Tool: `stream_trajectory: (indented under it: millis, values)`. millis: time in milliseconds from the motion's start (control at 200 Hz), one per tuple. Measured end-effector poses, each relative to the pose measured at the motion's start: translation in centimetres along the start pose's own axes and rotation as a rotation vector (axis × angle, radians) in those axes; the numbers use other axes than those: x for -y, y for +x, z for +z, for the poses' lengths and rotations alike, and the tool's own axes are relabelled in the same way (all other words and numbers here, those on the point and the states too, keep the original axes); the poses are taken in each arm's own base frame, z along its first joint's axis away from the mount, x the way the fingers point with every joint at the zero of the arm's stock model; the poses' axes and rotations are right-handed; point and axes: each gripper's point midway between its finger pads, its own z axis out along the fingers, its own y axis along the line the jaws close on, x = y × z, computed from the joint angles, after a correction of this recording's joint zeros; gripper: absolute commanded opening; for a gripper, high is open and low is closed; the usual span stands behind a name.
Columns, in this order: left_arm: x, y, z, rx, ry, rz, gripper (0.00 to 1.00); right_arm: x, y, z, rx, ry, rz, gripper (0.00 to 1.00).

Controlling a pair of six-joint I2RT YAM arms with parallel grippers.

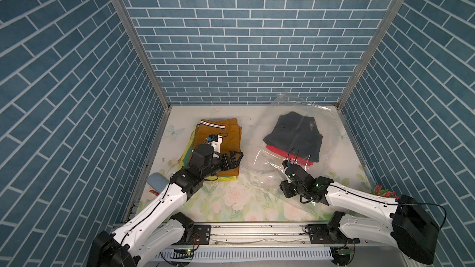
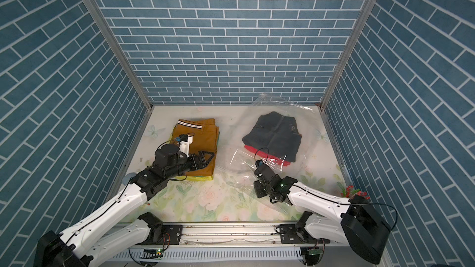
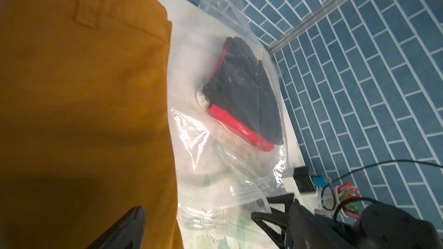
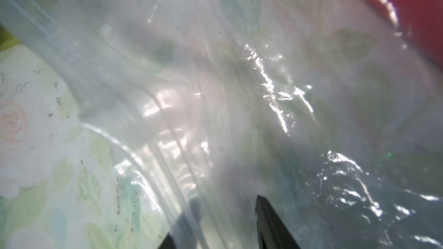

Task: Take the trousers out of the vacuum bag
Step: Take out the trousers from the vacuum bag.

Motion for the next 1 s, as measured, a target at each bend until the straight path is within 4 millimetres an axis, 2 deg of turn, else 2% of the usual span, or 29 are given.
stream_trajectory:
  millis: [135, 290, 340, 540, 625, 800, 1000]
  values:
    - [0.9, 2.6, 0.2, -0.057, 0.030, 0.010, 1.00, 0.4, -0.5, -0.2, 0.024, 0.029, 0.000, 0.00]
    - [2.4, 5.0, 0.0, -0.091, 0.082, 0.015, 0.99, 0.3, -2.1, -1.9, 0.079, 0.036, 0.013, 0.00]
    - [2.8, 5.8, 0.1, -0.100, 0.102, 0.012, 0.97, 0.0, -3.2, -2.7, 0.110, 0.029, 0.016, 0.00]
    - [4.4, 11.3, 0.7, -0.196, 0.139, 0.009, 0.90, -1.3, -7.9, -6.5, 0.234, 0.006, 0.019, 0.00]
    - [5.6, 12.6, 1.2, -0.209, 0.157, 0.008, 0.88, -1.4, -9.5, -7.8, 0.273, 0.016, 0.020, 0.00]
    - [6.4, 14.3, 3.2, -0.221, 0.140, -0.023, 0.82, -1.2, -11.4, -9.8, 0.322, 0.052, 0.030, 0.00]
    - [7.9, 14.1, 6.2, -0.185, 0.128, -0.086, 0.76, -0.8, -12.4, -11.3, 0.345, 0.079, 0.037, 0.00]
